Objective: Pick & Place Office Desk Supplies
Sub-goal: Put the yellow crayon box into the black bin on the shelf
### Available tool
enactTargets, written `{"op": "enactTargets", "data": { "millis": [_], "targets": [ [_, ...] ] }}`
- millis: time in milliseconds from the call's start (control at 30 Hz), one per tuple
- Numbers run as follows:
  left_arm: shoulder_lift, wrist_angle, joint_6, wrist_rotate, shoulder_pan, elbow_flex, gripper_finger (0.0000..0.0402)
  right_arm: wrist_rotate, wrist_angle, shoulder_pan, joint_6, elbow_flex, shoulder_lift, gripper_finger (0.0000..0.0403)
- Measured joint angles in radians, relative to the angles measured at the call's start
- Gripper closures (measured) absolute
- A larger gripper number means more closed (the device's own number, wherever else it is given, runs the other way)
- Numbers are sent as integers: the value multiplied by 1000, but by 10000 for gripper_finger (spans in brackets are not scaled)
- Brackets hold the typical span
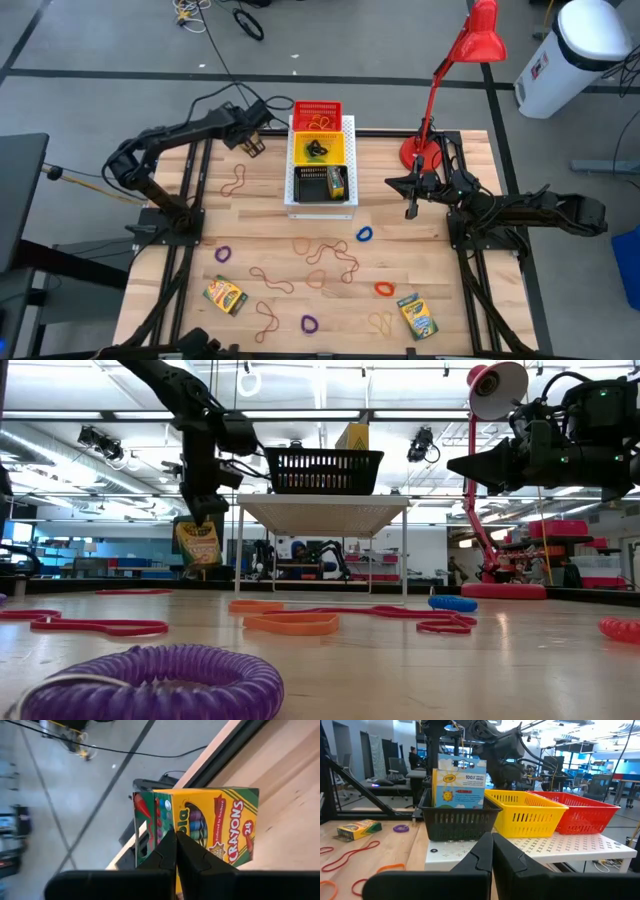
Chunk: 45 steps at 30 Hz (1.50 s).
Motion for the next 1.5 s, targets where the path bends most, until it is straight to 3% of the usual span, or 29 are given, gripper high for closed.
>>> {"op": "enactTargets", "data": {
  "millis": [133,367,600,833,1167,1500],
  "targets": [
    [0,-72,-13,-92,-63,0,398,0,0,0,0,0,0,396],
    [-1,-247,-134,-134,-196,-1,398,0,0,0,0,0,0,396],
    [-56,-467,-364,-164,-355,-1,398,0,1,0,6,0,0,396],
    [-163,-594,-584,-149,-599,-1,399,1,3,5,8,0,0,396],
    [-198,-580,-705,-140,-1023,-1,399,4,23,55,8,0,0,396],
    [-145,-313,-726,-132,-1297,-1,399,3,27,129,91,0,0,396]
  ]
}}
